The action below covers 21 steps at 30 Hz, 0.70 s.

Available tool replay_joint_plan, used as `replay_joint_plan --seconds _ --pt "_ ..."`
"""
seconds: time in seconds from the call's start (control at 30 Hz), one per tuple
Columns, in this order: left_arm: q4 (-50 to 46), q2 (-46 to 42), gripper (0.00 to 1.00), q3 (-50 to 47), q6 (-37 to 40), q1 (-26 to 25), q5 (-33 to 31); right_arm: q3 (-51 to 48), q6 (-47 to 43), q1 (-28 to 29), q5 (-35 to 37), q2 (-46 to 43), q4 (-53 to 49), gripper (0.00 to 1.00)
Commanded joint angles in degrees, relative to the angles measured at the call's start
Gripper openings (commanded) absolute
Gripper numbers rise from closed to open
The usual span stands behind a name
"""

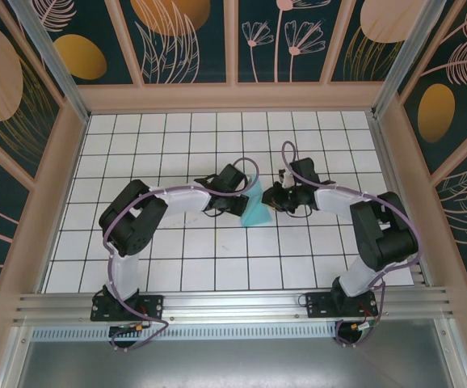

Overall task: Fold a paper plane with a square sheet of paper (fold left side to right side)
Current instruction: Fold the triangle a second time at the center of the table.

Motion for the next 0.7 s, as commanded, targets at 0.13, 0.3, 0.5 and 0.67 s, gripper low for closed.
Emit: replay_joint_plan --seconds 0.13,0.3,0.5,0.67 --pt "-1.1 2.0 0.08 -1.4 0.5 0.3 -0.7 5.2 3.4 2.9 -2.4 6.4 5.8 0.15" --pt "-1.2 1.9 0.07 -1.5 0.4 0.3 -1.1 5.9 3.2 3.5 -1.5 8.8 5.4 0.16" --pt "-1.2 2.1 0.06 -1.5 0.5 0.3 -1.5 5.4 1.9 3.5 -0.2 10.2 4.2 0.16" --pt "-1.3 2.0 0.06 -1.6 0.5 0.3 -1.7 5.4 1.0 3.5 1.1 10.7 2.9 0.15"
